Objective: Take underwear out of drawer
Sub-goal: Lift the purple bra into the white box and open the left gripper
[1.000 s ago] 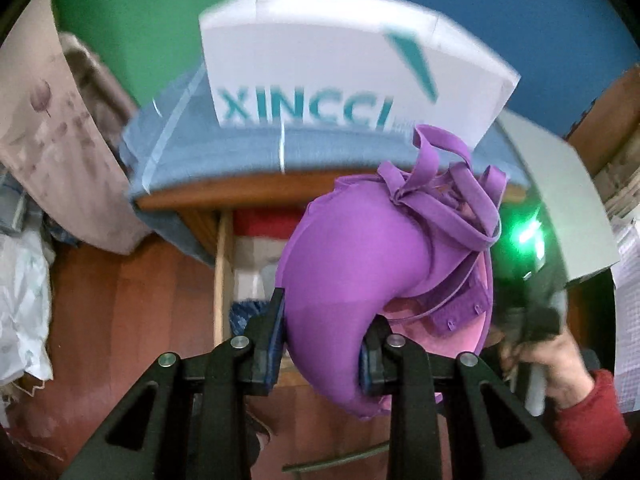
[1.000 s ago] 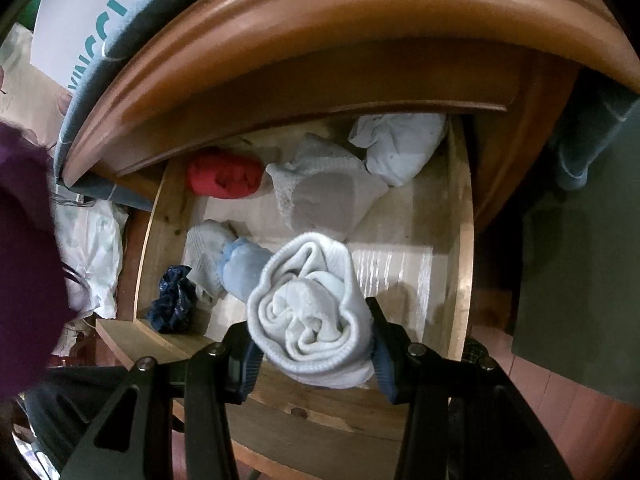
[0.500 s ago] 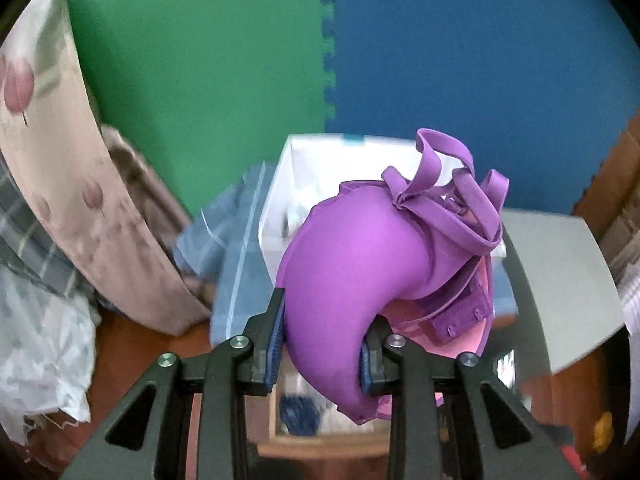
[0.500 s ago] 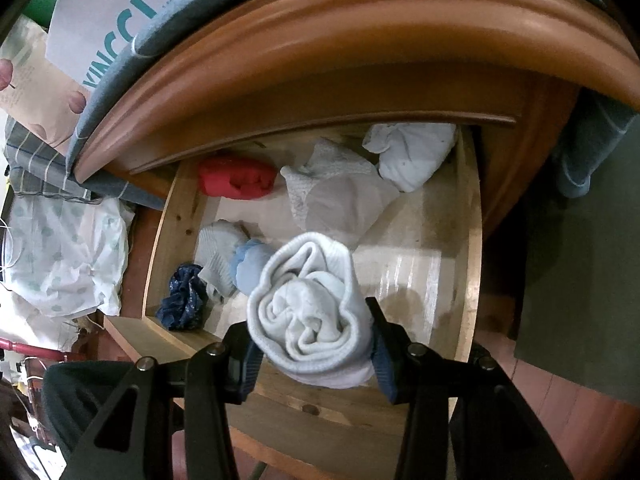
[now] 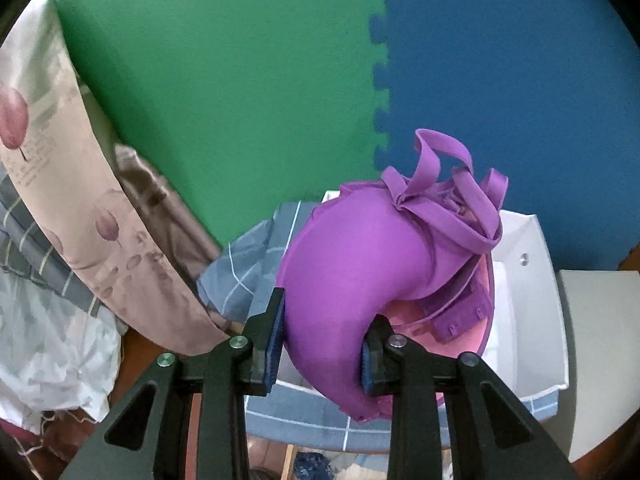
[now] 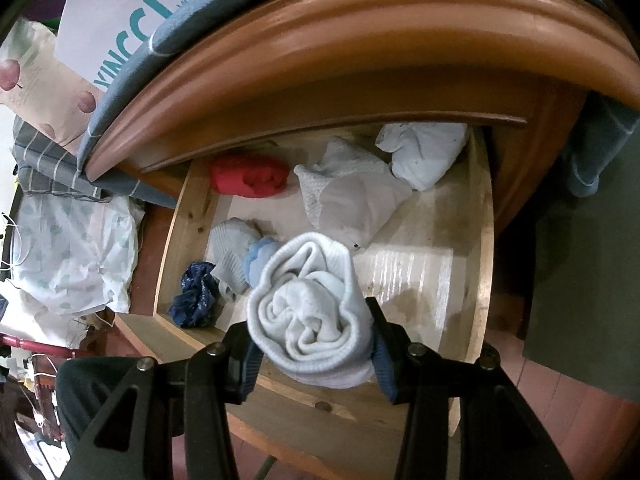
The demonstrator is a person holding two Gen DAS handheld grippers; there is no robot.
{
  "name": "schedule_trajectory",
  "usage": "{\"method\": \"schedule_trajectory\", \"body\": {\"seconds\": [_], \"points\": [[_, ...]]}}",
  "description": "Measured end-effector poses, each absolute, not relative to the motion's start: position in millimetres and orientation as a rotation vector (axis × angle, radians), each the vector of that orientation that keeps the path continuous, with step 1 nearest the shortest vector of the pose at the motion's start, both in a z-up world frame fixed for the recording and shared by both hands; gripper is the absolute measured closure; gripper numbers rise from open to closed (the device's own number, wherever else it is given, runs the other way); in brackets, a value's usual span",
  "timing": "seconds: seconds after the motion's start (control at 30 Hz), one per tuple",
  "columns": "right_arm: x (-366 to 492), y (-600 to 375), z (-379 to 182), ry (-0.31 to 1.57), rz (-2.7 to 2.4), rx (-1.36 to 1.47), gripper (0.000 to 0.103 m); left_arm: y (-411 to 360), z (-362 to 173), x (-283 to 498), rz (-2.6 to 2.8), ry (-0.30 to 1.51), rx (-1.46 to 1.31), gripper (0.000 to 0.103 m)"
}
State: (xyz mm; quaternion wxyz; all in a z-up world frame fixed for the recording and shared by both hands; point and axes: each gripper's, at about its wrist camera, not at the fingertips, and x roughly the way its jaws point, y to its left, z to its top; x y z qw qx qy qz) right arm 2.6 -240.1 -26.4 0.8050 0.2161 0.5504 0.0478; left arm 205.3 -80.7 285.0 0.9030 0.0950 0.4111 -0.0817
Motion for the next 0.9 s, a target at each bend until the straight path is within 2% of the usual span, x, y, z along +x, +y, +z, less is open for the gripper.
{"method": "schedule_trajectory", "body": {"seconds": [0.23,0.4,0.5,0.63,0.9], "points": [[3,-238,-26,1.181,0.117,0.462,0.056,-93,239,238,-0.113,0.931,0.221,0.075],[3,-238,-26,1.185,0.114,0.469,0.056,-107,223,240,-0.079,0.907,0.311,0.072],[3,-237,-27,1.187,0.123,0.464,0.056,-117,217,237,-0.074,0.908,0.361,0.066],[4,-236,-29,1.193,0.119,0.463,0.056,-125,209,234,-0.074,0.887,0.406,0.051],[4,-235,-32,1.203,0.106,0.462,0.056,-117,219,232,-0.151,0.878,0.277,0.031]]}}
